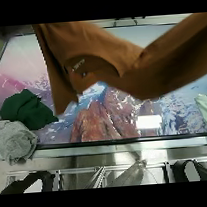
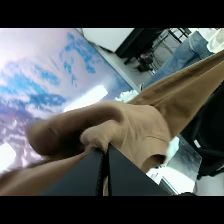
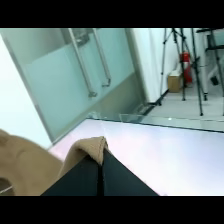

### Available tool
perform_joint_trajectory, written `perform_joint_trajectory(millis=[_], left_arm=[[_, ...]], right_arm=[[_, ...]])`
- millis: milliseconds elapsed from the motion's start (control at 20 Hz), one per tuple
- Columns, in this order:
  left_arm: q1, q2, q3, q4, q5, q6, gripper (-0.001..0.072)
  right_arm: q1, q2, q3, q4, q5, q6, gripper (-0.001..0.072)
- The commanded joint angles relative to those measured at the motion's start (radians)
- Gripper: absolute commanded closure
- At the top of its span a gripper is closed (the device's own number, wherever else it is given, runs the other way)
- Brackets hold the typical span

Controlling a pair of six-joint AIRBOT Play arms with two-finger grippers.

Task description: Fold the shirts.

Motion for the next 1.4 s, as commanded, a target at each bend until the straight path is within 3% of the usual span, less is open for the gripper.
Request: perform_joint_trajectory(millis=[0, 150, 300, 350, 400, 450, 500, 700, 900, 1000, 1150, 1350], left_arm=[[0.004, 0.023, -0.231, -0.017, 0.035, 0.055, 0.0689], [0.004, -0.082, -0.364, -0.019, 0.087, 0.104, 0.0689], [0.004, -0.254, -0.445, -0.019, 0.185, 0.153, 0.0689], [0.005, -0.320, -0.452, -0.019, 0.227, 0.185, 0.0505], [0.016, -0.379, -0.441, -0.020, 0.256, 0.206, 0.0212], [0.035, -0.440, -0.404, -0.019, 0.267, 0.208, -0.0009], [0.064, -0.492, -0.347, -0.015, 0.251, 0.208, -0.0010], [0.179, -0.609, -0.103, 0.101, 0.054, 0.212, -0.0007], [0.147, -0.612, -0.134, 0.229, -0.216, 0.154, -0.0006], [0.072, -0.596, -0.236, 0.235, -0.235, 0.159, -0.0005], [-0.060, -0.587, -0.338, 0.352, -0.155, 0.160, -0.0005], [-0.201, -0.597, -0.377, 0.589, 0.038, 0.054, -0.0006]], right_arm=[[0.074, -0.051, -0.009, -0.127, -0.012, 0.009, 0.0697], [0.233, -0.212, -0.065, -0.248, -0.034, 0.008, 0.0696], [0.384, -0.444, -0.093, -0.406, -0.161, 0.008, 0.0697], [0.409, -0.523, -0.091, -0.432, -0.218, 0.003, 0.0695], [0.416, -0.600, -0.082, -0.433, -0.263, 0.001, 0.0551], [0.414, -0.677, -0.058, -0.420, -0.283, 0.003, 0.0272], [0.399, -0.736, -0.026, -0.415, -0.270, 0.020, 0.0208], [0.280, -0.793, 0.003, -0.449, -0.063, 0.110, 0.0210], [0.207, -0.758, -0.209, -0.524, 0.246, 0.216, 0.0212], [0.208, -0.681, -0.438, -0.524, 0.223, 0.215, 0.0213], [0.208, -0.557, -0.730, -0.523, 0.109, 0.208, 0.0213], [0.209, -0.458, -0.935, -0.520, -0.068, 0.208, 0.0212]])
